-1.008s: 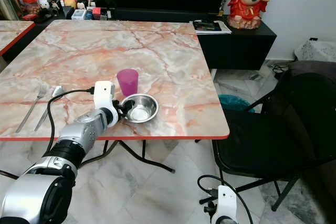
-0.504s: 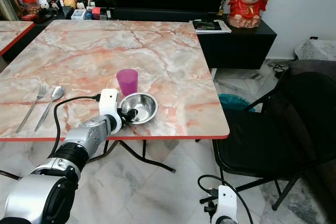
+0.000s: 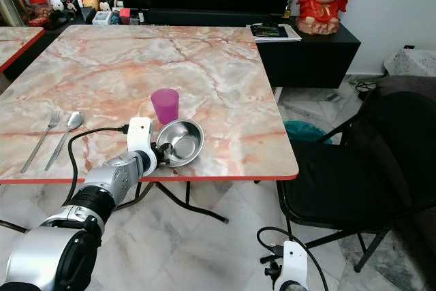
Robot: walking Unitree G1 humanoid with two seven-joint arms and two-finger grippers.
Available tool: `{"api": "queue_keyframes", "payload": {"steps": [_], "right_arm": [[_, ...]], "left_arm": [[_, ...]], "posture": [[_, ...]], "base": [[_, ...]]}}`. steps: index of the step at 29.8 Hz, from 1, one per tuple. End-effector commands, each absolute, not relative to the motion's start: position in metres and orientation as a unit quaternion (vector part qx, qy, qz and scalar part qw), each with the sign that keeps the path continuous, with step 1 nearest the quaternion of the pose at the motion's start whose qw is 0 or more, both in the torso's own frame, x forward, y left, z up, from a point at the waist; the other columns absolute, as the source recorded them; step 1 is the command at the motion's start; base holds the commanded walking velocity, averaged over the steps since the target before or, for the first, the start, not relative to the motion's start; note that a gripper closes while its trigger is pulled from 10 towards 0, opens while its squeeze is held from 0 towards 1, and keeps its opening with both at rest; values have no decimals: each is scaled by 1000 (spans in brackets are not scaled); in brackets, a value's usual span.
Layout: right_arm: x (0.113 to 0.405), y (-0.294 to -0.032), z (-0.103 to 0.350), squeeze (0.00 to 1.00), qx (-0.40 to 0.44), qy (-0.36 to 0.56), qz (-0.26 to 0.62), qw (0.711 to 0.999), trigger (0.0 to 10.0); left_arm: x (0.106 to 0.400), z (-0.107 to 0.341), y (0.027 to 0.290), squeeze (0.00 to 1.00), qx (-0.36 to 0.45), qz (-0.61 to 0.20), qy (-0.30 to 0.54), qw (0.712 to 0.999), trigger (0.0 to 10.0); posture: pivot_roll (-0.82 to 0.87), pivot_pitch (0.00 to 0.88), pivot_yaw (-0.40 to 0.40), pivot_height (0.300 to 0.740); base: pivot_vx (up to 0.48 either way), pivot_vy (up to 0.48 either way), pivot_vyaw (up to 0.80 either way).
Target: Setting the table
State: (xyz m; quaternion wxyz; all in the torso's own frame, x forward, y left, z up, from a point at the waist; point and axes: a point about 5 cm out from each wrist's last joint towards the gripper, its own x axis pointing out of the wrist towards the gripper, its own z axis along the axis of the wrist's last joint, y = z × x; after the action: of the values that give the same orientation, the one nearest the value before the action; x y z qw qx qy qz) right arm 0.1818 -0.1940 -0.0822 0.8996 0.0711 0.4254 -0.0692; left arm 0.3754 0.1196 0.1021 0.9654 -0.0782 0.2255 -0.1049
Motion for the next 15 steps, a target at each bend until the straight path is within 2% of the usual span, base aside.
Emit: {"api": "queue_keyframes", "payload": {"steps": [1,15], "right_arm": [[185,-195,-81,0,75,420,-73,901,10000],[183,-192,-82,0,76,422,-68,901,10000]], "left_arm": [[377,103,119,0,-79,-102,232,964,0],[376,102,122,0,-78,-96,235,964,0]], "posture": [[-88,0,-28,736],[-85,0,-27,736]], "base": [[0,0,0],[0,0,0]]}}
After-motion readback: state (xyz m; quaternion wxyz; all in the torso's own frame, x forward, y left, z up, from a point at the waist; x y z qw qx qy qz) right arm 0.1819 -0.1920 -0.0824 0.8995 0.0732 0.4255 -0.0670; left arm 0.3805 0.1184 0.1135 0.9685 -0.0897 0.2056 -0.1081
